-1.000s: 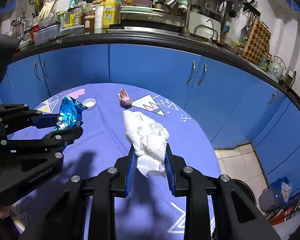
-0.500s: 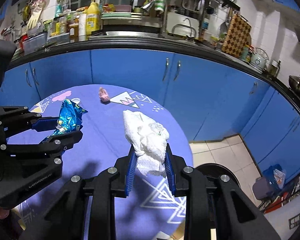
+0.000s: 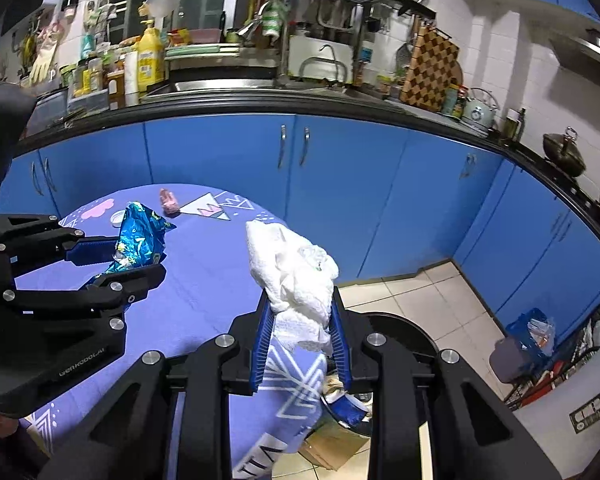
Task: Collect trash
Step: 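Carry the foil wrapper and tissue over the black bin with both tools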
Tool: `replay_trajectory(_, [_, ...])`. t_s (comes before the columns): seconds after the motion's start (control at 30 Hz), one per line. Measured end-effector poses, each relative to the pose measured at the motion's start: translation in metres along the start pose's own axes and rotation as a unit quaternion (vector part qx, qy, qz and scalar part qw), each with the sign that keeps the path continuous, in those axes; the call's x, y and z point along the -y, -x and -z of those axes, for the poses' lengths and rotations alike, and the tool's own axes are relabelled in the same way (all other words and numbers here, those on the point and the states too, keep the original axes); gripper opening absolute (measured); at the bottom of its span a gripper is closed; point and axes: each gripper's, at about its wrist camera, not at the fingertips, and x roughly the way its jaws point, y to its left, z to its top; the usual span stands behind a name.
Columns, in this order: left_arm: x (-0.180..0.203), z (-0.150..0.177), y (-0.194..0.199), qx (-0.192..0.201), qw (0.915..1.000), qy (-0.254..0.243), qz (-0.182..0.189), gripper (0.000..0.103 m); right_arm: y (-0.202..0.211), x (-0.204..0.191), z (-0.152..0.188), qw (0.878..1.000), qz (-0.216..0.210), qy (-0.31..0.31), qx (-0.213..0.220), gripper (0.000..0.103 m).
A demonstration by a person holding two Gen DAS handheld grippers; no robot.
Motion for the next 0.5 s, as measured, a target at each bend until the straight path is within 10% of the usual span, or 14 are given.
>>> replay_trajectory(0.5, [0.071, -0.035, -0.011, 0.012, 0.9983, -0.05, 0.029, 0.033, -0.003, 0.069, 0.014, 0.997, 0.034, -0.064, 0.001, 0.027])
